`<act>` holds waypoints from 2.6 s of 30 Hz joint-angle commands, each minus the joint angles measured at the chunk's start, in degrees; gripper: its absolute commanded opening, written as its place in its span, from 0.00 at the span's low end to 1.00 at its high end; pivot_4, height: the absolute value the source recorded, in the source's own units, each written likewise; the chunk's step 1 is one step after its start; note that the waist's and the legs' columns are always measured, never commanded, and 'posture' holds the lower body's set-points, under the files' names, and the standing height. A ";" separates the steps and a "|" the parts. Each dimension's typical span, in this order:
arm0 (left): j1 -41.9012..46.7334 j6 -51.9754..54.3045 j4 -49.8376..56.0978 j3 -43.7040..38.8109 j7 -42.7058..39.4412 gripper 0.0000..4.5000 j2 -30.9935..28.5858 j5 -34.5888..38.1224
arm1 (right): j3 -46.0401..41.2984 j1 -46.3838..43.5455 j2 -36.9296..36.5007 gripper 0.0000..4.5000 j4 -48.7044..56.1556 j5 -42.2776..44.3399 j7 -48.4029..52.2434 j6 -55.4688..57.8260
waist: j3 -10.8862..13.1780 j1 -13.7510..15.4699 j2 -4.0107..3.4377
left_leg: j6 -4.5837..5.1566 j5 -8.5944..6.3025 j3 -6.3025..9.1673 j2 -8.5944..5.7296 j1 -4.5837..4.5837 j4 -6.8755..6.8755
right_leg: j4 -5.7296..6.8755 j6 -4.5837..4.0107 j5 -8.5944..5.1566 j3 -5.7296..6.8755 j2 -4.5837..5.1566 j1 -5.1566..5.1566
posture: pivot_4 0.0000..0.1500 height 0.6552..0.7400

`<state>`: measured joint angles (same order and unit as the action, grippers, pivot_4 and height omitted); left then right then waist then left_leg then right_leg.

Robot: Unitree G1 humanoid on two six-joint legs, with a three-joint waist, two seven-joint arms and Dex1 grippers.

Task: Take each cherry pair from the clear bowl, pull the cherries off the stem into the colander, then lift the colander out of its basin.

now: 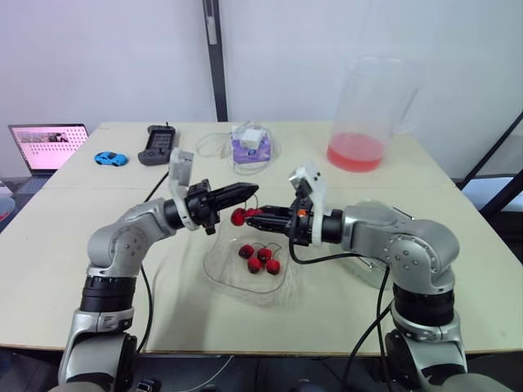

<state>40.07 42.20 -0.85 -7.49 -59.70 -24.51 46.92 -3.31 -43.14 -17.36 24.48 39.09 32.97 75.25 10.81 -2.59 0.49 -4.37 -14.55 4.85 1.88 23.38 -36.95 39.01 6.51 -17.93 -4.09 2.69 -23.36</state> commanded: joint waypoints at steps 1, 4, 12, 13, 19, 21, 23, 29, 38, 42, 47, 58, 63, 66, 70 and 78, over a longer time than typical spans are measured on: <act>0.18 -0.48 2.13 -0.65 -0.14 0.00 -0.37 0.99 | 0.22 -0.43 -1.83 0.23 1.15 2.34 0.86 0.13 | 0.00 0.01 0.00 | 0.00 0.00 0.00 0.00 0.00 0.00 | 0.00 0.00 0.00 0.00 0.00 0.00 | 1.00 0.92; 0.30 -0.57 1.98 -0.60 -0.26 0.00 -0.32 0.96 | 1.97 -0.11 -4.68 0.23 1.03 3.40 2.06 1.52 | 0.00 0.01 0.00 | 0.00 0.00 0.00 0.00 0.00 0.00 | -0.01 0.00 0.00 0.00 0.00 0.00 | 1.00 0.92; 0.11 -0.32 2.56 -0.65 -0.66 0.00 -0.30 1.55 | 6.19 0.26 -10.30 0.23 1.86 4.78 2.27 5.14 | 0.00 0.00 0.00 | 0.02 -0.01 0.00 0.00 0.00 0.00 | -0.02 0.00 0.00 -0.01 -0.01 0.00 | 1.00 0.92; 0.03 -0.34 2.59 -0.69 -0.64 0.00 -0.34 1.52 | 4.90 -0.08 -10.27 0.23 2.12 5.60 2.26 5.55 | 0.00 0.04 0.00 | 0.02 -0.01 0.00 0.00 0.00 0.00 | -0.02 0.00 0.00 0.00 -0.01 0.00 | 1.00 0.92; -0.30 -0.44 2.82 -0.76 -0.58 0.00 -0.44 1.39 | -3.51 -4.33 -17.91 0.23 1.51 9.44 5.20 6.26 | 0.04 0.19 -0.02 | 0.02 -0.01 0.00 0.00 0.02 -0.01 | -0.05 0.00 0.00 0.00 0.00 0.00 | 1.00 0.92; -0.47 -0.66 2.89 -0.72 -0.83 0.00 -0.50 1.30 | -4.41 -5.30 -23.23 0.23 0.19 8.81 6.88 4.73 | 0.04 0.25 -0.01 | 0.02 -0.01 -0.01 -0.01 0.04 -0.01 | -0.10 0.01 0.00 0.00 0.02 0.02 | 1.00 0.92; -0.76 -1.16 3.03 -0.52 -1.63 0.00 -0.71 1.11 | -2.89 -5.29 -29.92 0.23 -1.18 6.09 9.01 1.78 | 0.03 0.21 0.01 | 0.05 -0.03 -0.01 -0.01 0.04 0.02 | -0.22 0.01 0.00 0.01 0.02 0.04 | 1.00 0.92; -0.45 -3.88 0.82 0.26 -6.61 0.00 -2.59 -0.65 | 9.25 1.93 -56.15 0.23 -13.29 -14.16 22.70 -22.77 | 0.10 0.16 -0.05 | 0.18 -0.10 -0.12 0.00 0.05 0.04 | -0.54 0.04 0.00 -0.01 0.01 0.13 | 1.00 0.92; -1.13 -5.47 1.21 0.58 -6.82 0.00 -2.91 -1.58 | 9.69 8.73 -53.56 0.36 -22.68 -22.74 24.46 -35.62 | 0.13 0.10 -0.11 | 0.22 -0.13 -0.15 0.02 0.04 0.01 | -0.53 0.04 0.01 -0.06 0.02 0.14 | 1.00 0.92; -1.49 -5.54 1.37 0.36 -6.76 0.00 -3.30 -1.55 | 7.58 9.01 -53.17 0.75 -22.28 -22.67 25.03 -34.83 | 0.13 0.18 -0.11 | 0.22 -0.12 -0.14 0.02 0.04 0.01 | -0.53 0.04 0.01 -0.05 0.02 0.15 | 1.00 0.92; -1.57 -5.40 1.50 0.22 -6.28 0.00 -3.19 -1.43 | 3.28 7.21 -54.25 0.99 -19.92 -19.17 27.55 -31.54 | 0.13 0.19 -0.12 | 0.22 -0.13 -0.14 0.02 0.04 0.01 | -0.54 0.04 0.01 -0.05 0.02 0.16 | 1.00 0.92; -1.17 -5.41 1.86 0.10 -5.62 0.00 -2.21 -0.68 | -6.06 7.97 -44.50 0.99 -5.20 -7.86 22.16 -19.49 | 0.12 0.14 -0.10 | 0.22 -0.13 -0.11 0.02 0.02 -0.01 | -0.52 0.04 0.01 -0.04 0.00 0.21 | 1.00 0.92; -0.50 -5.08 1.42 -0.11 -4.92 0.00 -1.95 -0.31 | -4.66 6.96 -28.82 0.99 1.56 -1.43 12.62 -14.48 | 0.11 0.17 -0.08 | 0.22 -0.12 -0.08 0.02 0.03 -0.03 | -0.49 0.04 0.01 -0.02 0.01 0.21 | 1.00 0.92; -0.06 -4.49 1.79 -0.49 -3.41 0.00 -1.68 0.35 | 2.86 6.11 -18.10 0.99 3.65 -1.36 7.47 -14.14 | 0.11 0.05 -0.08 | 0.21 -0.12 -0.05 0.02 0.03 -0.05 | -0.47 0.04 0.01 -0.01 0.00 0.21 | 1.00 0.92; -0.15 -4.25 2.00 -0.86 -3.00 0.00 -1.97 0.85 | 5.69 4.24 -11.43 0.99 2.77 -1.53 4.09 -14.30 | 0.11 0.24 -0.09 | 0.19 -0.11 -0.03 0.01 0.05 -0.03 | -0.42 0.04 0.01 0.00 0.01 0.16 | 1.00 0.92; -0.47 -4.32 2.85 -0.80 -2.22 0.00 -1.89 0.77 | 10.40 1.18 -3.04 0.99 -1.31 -4.39 0.03 -18.70 | 0.10 0.03 -0.07 | 0.16 -0.09 -0.01 0.01 0.05 -0.04 | -0.39 0.04 0.01 0.03 0.02 0.16 | 1.00 0.92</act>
<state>39.03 38.28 -0.09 -7.51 -62.06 -26.11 46.82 7.56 -40.03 -21.06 22.82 35.15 33.67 58.41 10.91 -2.56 0.43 -4.21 -14.64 4.85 1.88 23.44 -36.99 38.63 6.55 -17.93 -4.06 2.70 -23.20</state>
